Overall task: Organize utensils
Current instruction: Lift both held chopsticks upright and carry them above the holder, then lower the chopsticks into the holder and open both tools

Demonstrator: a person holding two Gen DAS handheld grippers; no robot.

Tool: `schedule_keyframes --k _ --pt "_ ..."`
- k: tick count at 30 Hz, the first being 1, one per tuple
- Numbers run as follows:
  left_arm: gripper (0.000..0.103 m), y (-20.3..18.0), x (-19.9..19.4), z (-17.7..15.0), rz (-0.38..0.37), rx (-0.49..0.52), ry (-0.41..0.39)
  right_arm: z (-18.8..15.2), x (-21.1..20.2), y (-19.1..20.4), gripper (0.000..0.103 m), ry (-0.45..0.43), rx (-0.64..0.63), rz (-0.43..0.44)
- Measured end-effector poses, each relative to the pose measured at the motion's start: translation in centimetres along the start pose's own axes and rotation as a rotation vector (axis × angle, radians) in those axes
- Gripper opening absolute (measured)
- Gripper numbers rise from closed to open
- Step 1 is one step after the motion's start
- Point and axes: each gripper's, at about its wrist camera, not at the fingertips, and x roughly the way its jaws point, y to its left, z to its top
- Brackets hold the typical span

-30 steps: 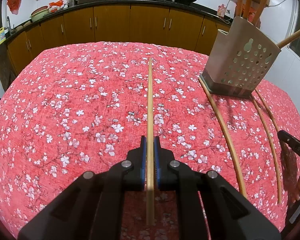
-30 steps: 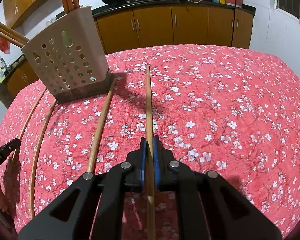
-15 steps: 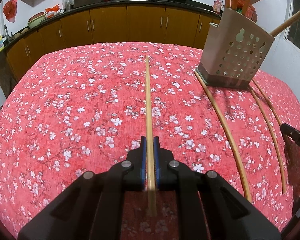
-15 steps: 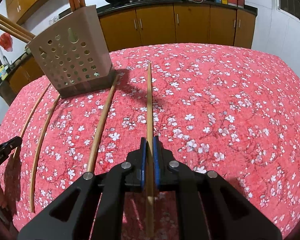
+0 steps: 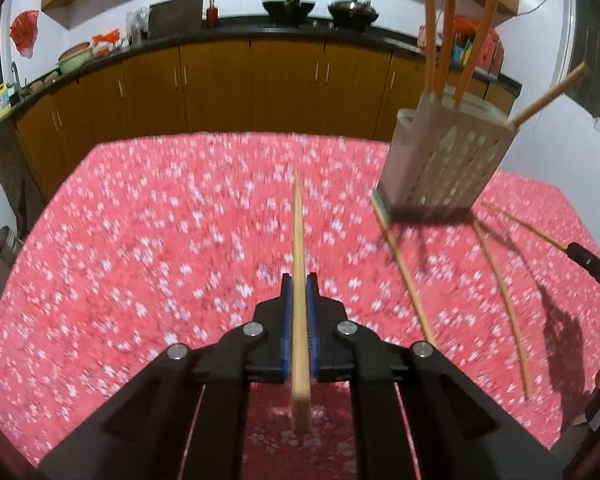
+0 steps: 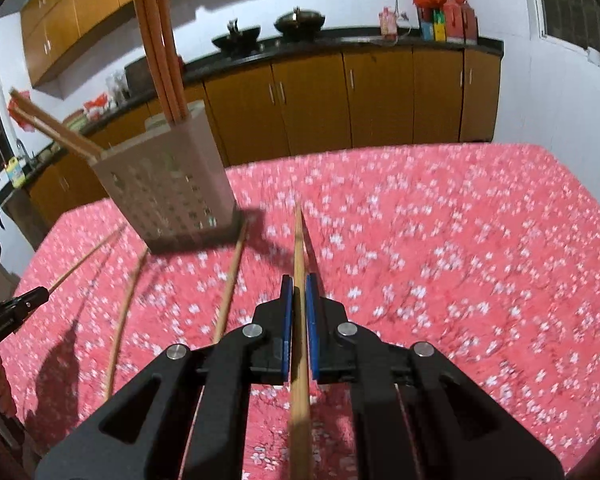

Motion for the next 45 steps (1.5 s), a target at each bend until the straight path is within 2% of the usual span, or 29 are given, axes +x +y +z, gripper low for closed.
schedule_keyframes --k 8,13,25,33,45 --pt "0.008 0.1 -3.9 2.1 -0.033 -0.027 -0.13 1.4 -2.3 0.8 0.008 -0.098 -0.017 0.009" --pt "0.008 -0.2 -5.5 2.9 -0.059 -0.036 -0.187 1.8 -2.7 1.1 0.008 -0.12 -0.02 0.012" --pt "0.008 -0.1 -6.5 3.4 -0.075 -0.036 -0.22 2.3 -3.5 1.0 0.008 -0.152 -0.023 0.016" --pt "0.008 -1.2 -9.8 4.9 -0.125 -0.005 -0.299 4.5 -7.2 2.2 0.007 -0.271 -0.044 0.061" --pt "0.008 -3.4 -12.2 6.2 -0.199 0.032 -0.37 6.4 -9.8 4.5 0.007 -0.369 -0.073 0.159"
